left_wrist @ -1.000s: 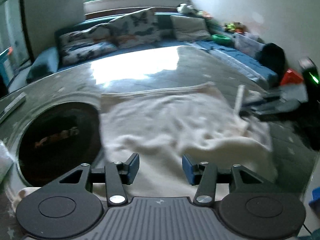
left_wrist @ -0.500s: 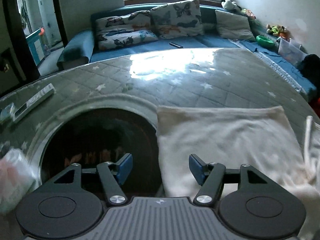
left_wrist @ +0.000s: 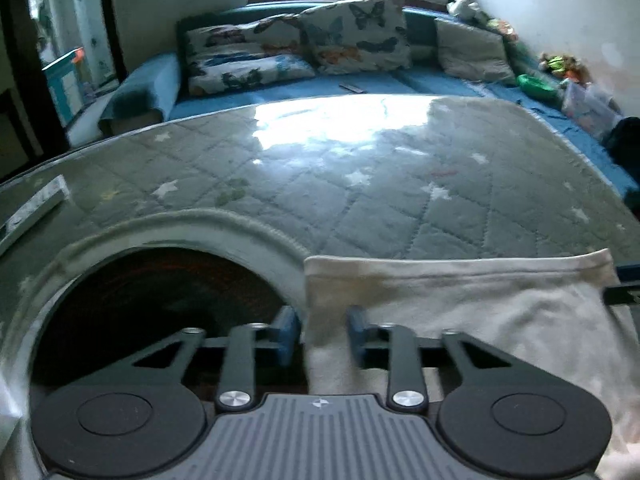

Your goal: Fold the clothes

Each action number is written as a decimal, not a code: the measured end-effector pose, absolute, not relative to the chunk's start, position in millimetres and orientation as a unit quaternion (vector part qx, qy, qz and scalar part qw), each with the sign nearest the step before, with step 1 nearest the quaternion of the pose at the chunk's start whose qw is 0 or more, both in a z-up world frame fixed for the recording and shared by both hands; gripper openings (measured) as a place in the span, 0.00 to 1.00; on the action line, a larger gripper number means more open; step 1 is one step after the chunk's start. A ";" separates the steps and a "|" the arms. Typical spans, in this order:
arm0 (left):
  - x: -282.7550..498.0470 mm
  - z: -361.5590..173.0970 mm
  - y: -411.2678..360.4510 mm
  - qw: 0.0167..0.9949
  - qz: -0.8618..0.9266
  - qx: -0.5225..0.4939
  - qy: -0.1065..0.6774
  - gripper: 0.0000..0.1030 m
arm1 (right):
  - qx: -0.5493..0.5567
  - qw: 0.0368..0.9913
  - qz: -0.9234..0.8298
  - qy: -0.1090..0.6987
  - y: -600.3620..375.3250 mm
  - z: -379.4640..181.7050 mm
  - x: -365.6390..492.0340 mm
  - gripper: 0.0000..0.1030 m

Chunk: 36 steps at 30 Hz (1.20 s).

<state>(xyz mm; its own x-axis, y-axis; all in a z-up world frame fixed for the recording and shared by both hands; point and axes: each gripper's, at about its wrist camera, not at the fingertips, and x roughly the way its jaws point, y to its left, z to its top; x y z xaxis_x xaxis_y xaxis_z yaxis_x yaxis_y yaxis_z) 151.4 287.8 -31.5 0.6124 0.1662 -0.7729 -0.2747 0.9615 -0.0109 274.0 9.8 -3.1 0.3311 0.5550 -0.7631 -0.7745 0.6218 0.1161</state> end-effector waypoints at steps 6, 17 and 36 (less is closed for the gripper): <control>152.7 -19.7 293.2 0.902 0.152 -0.047 0.400 0.06 | -0.136 0.814 0.409 0.391 36.3 -4.3 292.5 0.04; 161.8 -26.1 341.7 0.879 0.225 -0.068 0.415 0.09 | -0.172 0.819 0.398 0.375 91.4 -21.4 317.6 0.13; 32.3 -17.8 179.1 0.901 0.016 -0.024 0.433 0.15 | -0.285 0.701 0.565 0.328 57.7 -13.4 124.1 0.16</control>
